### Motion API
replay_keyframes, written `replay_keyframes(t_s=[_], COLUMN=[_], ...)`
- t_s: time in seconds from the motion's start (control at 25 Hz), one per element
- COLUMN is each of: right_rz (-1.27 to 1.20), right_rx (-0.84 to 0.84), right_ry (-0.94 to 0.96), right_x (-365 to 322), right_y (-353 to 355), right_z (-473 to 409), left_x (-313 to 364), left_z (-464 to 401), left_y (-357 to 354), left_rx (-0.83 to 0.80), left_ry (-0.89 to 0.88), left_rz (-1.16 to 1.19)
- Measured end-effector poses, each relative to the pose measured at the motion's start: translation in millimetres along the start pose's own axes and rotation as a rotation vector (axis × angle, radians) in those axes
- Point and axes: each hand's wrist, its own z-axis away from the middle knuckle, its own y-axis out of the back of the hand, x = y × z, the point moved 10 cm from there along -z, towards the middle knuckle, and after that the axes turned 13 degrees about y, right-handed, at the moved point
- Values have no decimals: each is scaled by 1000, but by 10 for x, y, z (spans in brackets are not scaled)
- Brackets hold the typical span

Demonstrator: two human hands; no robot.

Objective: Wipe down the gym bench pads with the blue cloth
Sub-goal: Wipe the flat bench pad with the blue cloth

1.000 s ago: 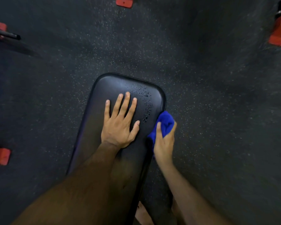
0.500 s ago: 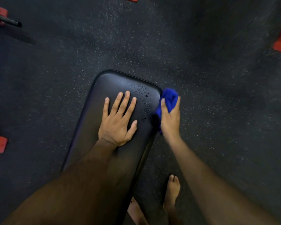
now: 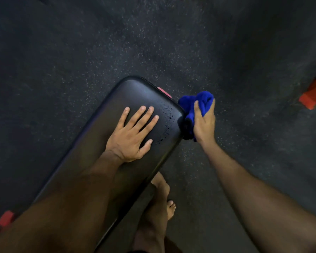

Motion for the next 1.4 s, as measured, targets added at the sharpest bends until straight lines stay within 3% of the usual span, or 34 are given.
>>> replay_keyframes(t_s=[0.16, 0.32, 0.52, 0.6, 0.68, 0.76, 1.04, 1.2, 1.28, 1.4], right_rz=[154, 131, 93, 81, 110, 109, 118, 109, 82, 85], right_rx=[-455, -492, -649, -781, -905, -942, -912, -1069, -1070, -1003], right_ry=[275, 354, 202, 153, 177, 229, 403, 500, 470, 321], right_x=[-278, -301, -119, -74, -120, -167, -859, -1165, -1116, -629], right_y=[-316, -443, -602, -662, -719, -735, -1611, -2207, -2161, -1491], right_z=[-123, -95, -273, -294, -297, -342, -790, -953, -941, -687], left_x=[-33, -38, -74, -139, -222, -200, -221, -258, -254, -250], left_z=[-27, -30, -18, -23, 76, 144, 153, 153, 151, 172], left_y=[61, 14, -4, 73, 126, 57, -50, -33, -23, -14], left_rx=[-4, 1, -78, -78, -28, -20, 63, 44, 44, 35], left_ry=[29, 33, 117, 371, 796, 941, 899, 895, 898, 896], left_rz=[50, 66, 49, 70, 76, 65, 27, 46, 31, 15])
